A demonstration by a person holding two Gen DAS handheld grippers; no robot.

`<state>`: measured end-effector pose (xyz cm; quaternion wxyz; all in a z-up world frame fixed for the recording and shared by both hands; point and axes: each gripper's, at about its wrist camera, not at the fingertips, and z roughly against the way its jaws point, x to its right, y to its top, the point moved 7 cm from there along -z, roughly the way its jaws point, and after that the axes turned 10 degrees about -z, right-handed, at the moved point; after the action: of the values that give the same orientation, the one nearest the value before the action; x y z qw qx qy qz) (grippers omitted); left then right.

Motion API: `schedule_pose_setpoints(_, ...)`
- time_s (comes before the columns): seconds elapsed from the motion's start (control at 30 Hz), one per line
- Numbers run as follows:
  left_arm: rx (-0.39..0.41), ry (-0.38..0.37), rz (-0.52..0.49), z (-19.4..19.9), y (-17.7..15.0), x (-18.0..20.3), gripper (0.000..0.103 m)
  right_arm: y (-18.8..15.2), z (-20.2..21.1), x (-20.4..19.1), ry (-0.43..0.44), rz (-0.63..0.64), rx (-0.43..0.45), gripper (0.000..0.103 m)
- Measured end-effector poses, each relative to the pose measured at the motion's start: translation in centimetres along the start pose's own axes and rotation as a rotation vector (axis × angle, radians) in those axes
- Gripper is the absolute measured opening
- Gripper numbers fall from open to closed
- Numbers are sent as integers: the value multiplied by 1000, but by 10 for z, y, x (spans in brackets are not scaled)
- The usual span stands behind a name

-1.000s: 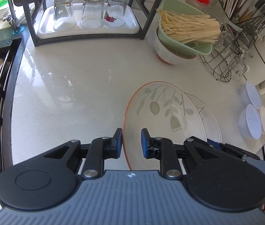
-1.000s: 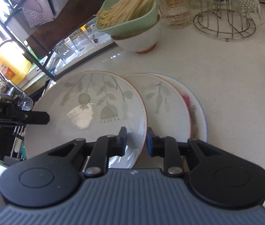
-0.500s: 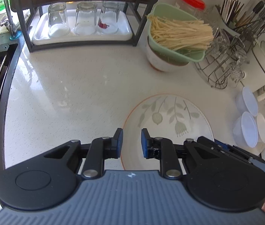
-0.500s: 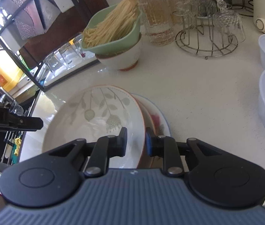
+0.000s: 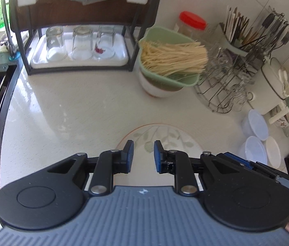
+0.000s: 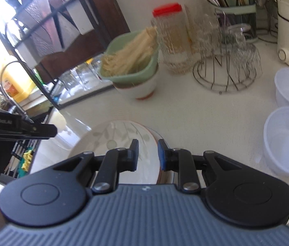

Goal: Organize plates and bowls
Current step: 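Lower the leaf-pattern plate onto the stack and open both grippers, then withdraw both grippers and move toward the pale-blue plastic bowls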

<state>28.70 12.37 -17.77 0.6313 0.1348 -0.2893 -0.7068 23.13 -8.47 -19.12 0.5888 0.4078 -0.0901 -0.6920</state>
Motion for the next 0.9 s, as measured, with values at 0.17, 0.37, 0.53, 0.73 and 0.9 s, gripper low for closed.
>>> schedule_pose_setpoints(0.17,43,2,-1,18,7,24,24,18,26,-4,35,45,30,24)
schedule_pose_setpoints(0.37,99,-2,0,43,16,49,24,41,63,-11,65,82,71,24)
schedule_pose_setpoints(0.53,105,-5,-35,61,21,60,24,50,88,-19,81,70,116,25)
schedule_pose_setpoints(0.73,108,-15,-86,79,26,56,24,47,103,-30,25,50,150,25)
schedule_pose_setpoints(0.9,127,-40,-128,86,27,49,24,43,105,-38,-23,23,167,25)
